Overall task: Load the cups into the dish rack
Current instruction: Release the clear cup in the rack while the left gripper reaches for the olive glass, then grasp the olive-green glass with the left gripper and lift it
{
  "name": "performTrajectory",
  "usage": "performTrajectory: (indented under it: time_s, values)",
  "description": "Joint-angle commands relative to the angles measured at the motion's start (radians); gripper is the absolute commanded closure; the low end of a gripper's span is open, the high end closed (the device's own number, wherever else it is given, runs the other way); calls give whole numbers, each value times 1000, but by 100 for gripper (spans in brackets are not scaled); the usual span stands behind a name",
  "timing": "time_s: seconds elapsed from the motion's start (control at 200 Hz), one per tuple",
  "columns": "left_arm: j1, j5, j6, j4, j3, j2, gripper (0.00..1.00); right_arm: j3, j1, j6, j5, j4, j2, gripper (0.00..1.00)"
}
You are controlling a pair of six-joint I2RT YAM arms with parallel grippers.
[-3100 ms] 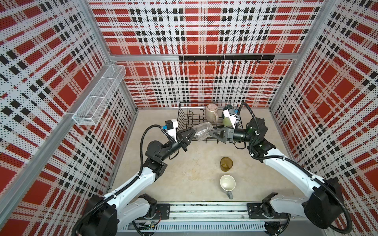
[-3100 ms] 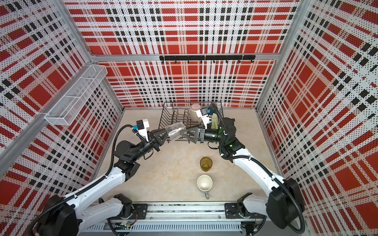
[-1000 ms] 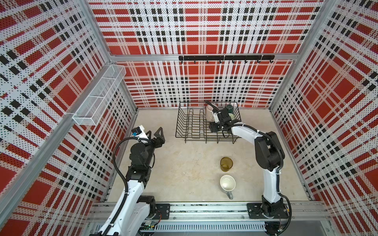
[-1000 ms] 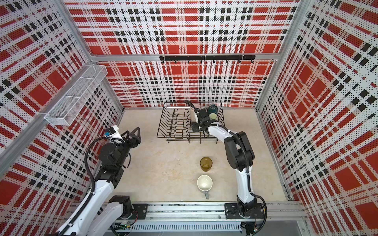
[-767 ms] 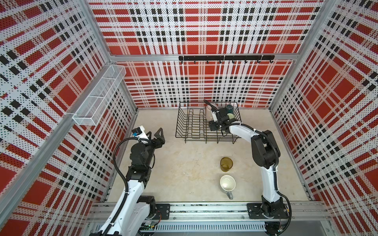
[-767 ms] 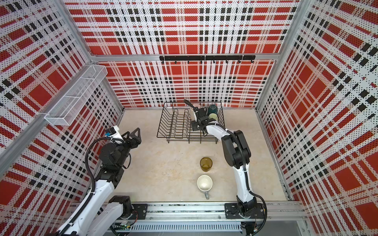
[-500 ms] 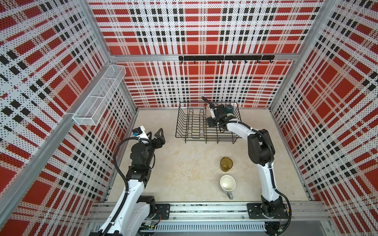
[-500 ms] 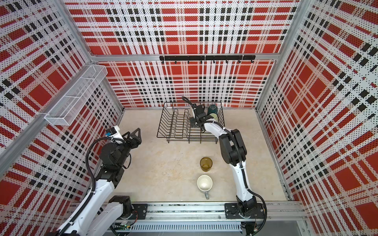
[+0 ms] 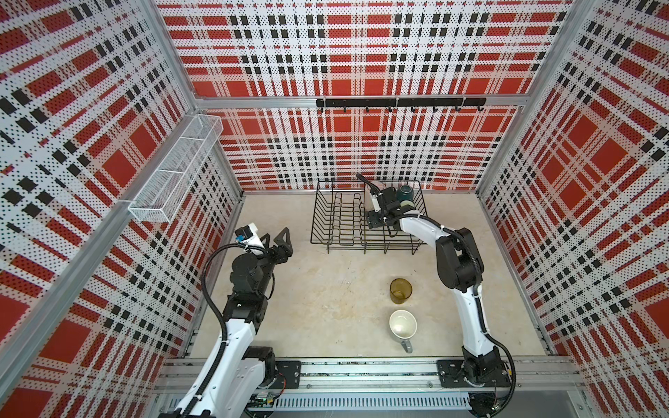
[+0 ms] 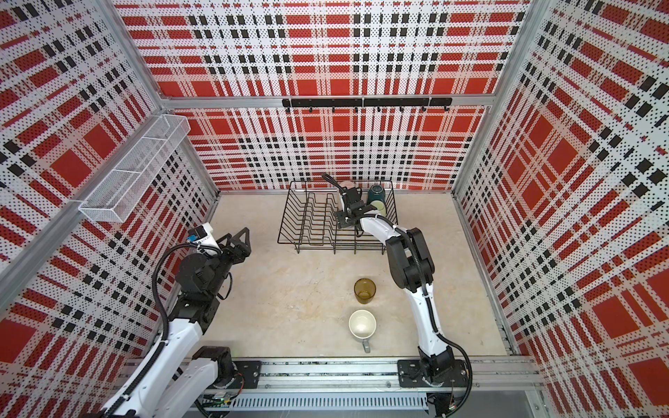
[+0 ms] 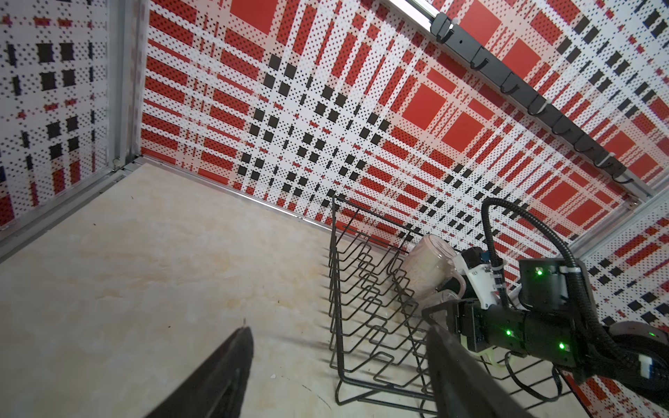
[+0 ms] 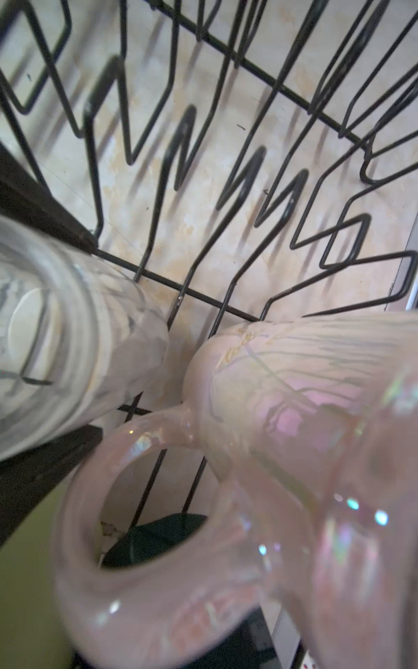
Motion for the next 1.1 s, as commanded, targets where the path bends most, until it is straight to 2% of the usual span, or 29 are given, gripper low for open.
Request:
performTrajectory:
  time_s: [0.0,0.14,0.165,0.311,0.356,0.501,0.601,0.666,0.732,0.817,0.942,1.097]
  values:
    - [-41,61,47,19,42,15,21,-44,0,6,-18,7,-148,16]
    - [-179,-30,123,-3,80,50,18,-165,-11,23,-55,50,-301,6]
    - [-225,-41,135,-10,89,58,18,-186,-15,28,-57,54,-333,5]
    - [-382,-55,203,-42,143,125,18,-370,-57,62,-52,109,-537,4]
    - [-442,-61,224,-43,154,147,17,-435,-79,86,-46,131,-602,0]
    - [-633,-67,295,-43,206,250,14,-739,-199,161,-54,295,-859,0]
    - [-739,-65,321,-64,261,356,14,-948,-307,199,-141,423,-1033,0]
    - [-797,-64,331,-80,296,432,13,-1055,-404,250,-243,473,-1120,0]
    - [-845,-67,331,-92,330,509,13,-1114,-486,304,-331,482,-1168,0]
    - [-893,-68,323,-123,376,601,13,-1180,-542,355,-369,495,-1219,0]
    - [-937,-78,302,-190,449,726,13,-1217,-557,362,-324,448,-1269,0]
    - [-961,-177,278,-331,576,885,13,-1222,-559,390,-303,404,-1284,0]
